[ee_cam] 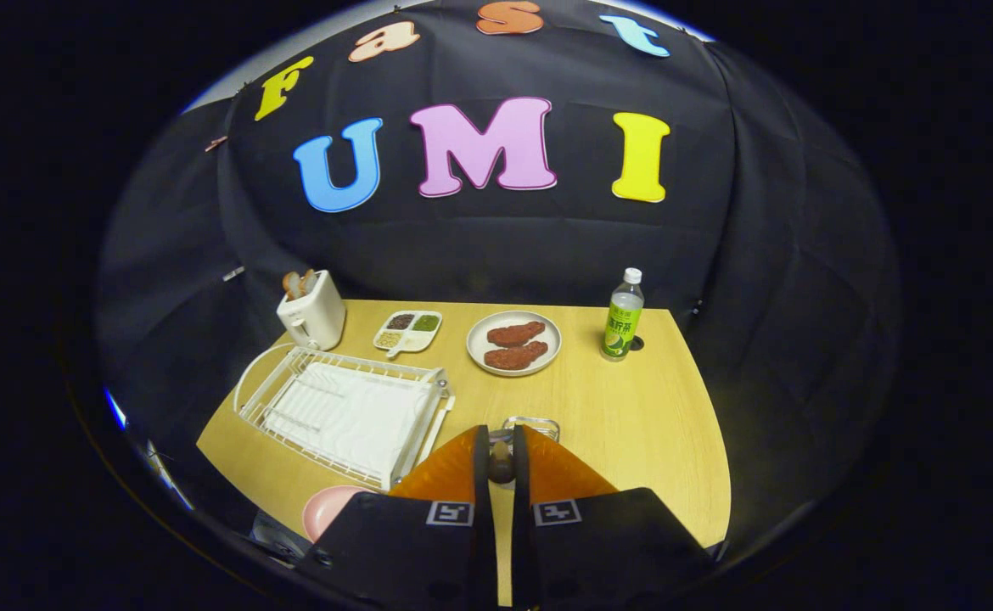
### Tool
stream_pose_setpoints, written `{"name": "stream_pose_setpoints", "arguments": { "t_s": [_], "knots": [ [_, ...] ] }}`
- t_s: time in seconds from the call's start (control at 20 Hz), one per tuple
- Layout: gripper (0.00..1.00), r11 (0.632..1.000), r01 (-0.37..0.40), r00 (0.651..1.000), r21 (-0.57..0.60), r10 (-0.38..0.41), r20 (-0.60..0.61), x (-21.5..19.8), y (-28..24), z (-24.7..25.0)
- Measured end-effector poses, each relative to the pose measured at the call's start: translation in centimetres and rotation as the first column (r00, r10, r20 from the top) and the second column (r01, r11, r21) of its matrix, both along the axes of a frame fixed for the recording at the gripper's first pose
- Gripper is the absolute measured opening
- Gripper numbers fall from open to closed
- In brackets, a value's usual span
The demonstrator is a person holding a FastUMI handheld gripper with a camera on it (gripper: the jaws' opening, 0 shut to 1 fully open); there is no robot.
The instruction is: Take the plate from the dish rack, then take the spoon from the basket and place it into the plate.
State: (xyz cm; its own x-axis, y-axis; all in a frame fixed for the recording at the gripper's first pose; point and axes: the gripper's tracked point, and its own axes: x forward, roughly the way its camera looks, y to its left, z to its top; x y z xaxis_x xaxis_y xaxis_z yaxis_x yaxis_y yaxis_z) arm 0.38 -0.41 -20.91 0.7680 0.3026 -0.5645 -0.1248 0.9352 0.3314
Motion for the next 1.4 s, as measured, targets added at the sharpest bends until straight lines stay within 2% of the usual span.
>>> {"name": "stream_pose_setpoints", "arguments": {
  "t_s": [0.2, 0.4, 0.65, 0.8, 1.05, 1.4],
  "knots": [
    [0.11, 0.992, -0.098, 0.995, 0.076, 0.097, 0.016, -4.0, 4.3, 3.4],
    [0.11, 0.972, -0.199, 0.980, 0.122, 0.200, 0.007, -7.8, 9.1, 4.3],
    [0.11, 0.947, -0.297, 0.952, 0.120, 0.304, -0.040, -11.1, 14.7, 0.5],
    [0.11, 0.937, -0.330, 0.938, 0.113, 0.339, -0.067, -12.2, 17.1, -2.6],
    [0.11, 0.933, -0.346, 0.935, 0.094, 0.352, -0.050, -11.2, 20.0, -6.8],
    [0.11, 0.915, -0.381, 0.919, 0.131, 0.390, -0.054, -11.1, 22.0, -9.3]
  ]
}}
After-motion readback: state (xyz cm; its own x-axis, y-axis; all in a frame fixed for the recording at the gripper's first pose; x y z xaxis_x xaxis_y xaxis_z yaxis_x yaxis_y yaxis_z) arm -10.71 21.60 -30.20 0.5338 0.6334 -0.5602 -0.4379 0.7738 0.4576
